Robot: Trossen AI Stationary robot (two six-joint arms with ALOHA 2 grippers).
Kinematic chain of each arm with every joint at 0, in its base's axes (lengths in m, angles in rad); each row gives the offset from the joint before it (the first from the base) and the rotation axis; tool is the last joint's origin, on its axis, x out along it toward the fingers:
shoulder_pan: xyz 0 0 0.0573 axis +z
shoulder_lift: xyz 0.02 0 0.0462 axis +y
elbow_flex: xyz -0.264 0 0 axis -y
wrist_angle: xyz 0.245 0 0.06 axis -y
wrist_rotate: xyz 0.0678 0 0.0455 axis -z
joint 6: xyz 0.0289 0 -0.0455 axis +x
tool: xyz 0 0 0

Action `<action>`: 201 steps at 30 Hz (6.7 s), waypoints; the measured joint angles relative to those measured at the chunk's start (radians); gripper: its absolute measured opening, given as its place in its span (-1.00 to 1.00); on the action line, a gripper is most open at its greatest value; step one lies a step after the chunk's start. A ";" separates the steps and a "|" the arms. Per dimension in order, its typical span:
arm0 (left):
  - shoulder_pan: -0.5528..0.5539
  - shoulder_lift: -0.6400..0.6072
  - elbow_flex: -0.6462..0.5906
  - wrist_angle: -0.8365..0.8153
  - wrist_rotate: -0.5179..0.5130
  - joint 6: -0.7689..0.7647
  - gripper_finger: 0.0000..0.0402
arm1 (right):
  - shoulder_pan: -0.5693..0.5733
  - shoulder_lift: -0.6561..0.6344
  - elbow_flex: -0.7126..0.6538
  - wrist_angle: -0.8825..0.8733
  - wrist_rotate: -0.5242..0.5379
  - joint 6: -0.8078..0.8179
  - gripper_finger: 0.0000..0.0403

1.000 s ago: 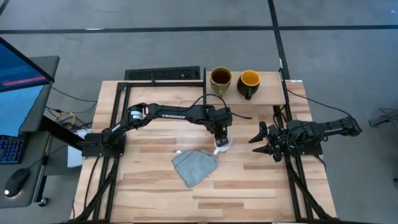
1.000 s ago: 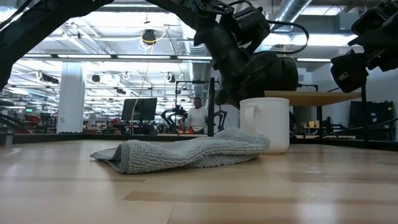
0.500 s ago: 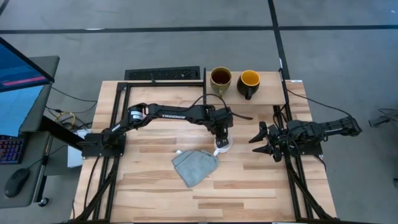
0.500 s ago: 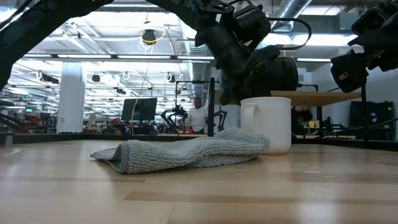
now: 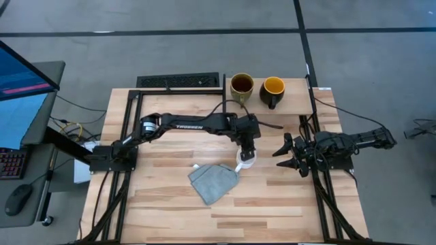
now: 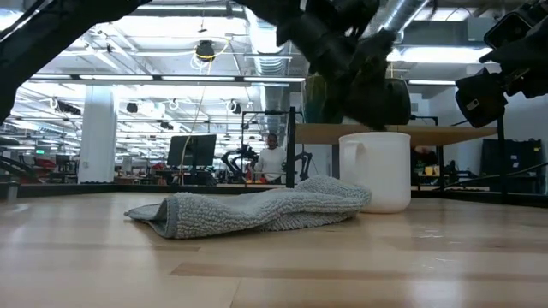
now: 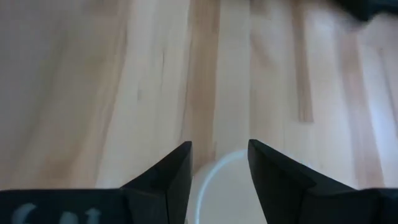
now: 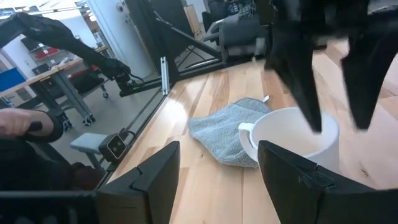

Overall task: Stack small to large cups/mugs on shelf
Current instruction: Put the white mug on the shelf

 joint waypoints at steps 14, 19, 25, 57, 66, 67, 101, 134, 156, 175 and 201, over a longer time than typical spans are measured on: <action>0.001 -0.003 0.282 -0.271 -0.176 0.132 -0.27 | 0.000 0.000 0.000 0.000 0.000 0.000 0.19; 0.001 -0.078 0.266 -0.320 -0.182 0.170 -0.27 | 0.000 0.000 0.000 0.000 0.000 0.000 0.19; -0.006 -0.176 0.266 -0.482 -0.227 0.163 -0.27 | 0.000 0.000 0.000 0.000 0.000 0.000 0.19; -0.421 -0.836 -0.280 -0.922 -1.085 -0.458 -0.27 | 0.000 0.000 0.000 0.000 0.000 0.017 0.19; -0.538 -1.156 -0.833 -0.603 -1.123 -0.479 -0.27 | 0.000 0.000 0.000 0.001 0.000 0.016 0.19; -0.549 -1.193 -0.900 -0.532 -1.123 -0.446 -0.27 | 0.000 0.000 0.000 0.001 0.000 0.016 0.19; -0.490 -1.848 -1.870 0.641 -0.614 0.130 -0.27 | -0.003 0.000 0.000 0.008 0.185 -0.029 0.19; -0.339 -1.933 -1.926 0.594 -0.371 0.199 -0.27 | -0.003 0.000 0.000 0.133 0.264 0.274 0.19; -0.339 -1.933 -1.926 0.527 -0.388 0.143 -0.27 | -0.009 0.000 0.022 0.098 0.288 0.281 0.19; -0.339 -1.933 -1.925 0.525 -0.447 0.130 -0.27 | -0.009 0.478 0.544 -0.364 0.349 0.146 0.19; -0.339 -1.932 -1.925 0.476 -0.446 0.119 -0.27 | -0.017 1.026 0.858 -0.357 0.129 0.188 0.19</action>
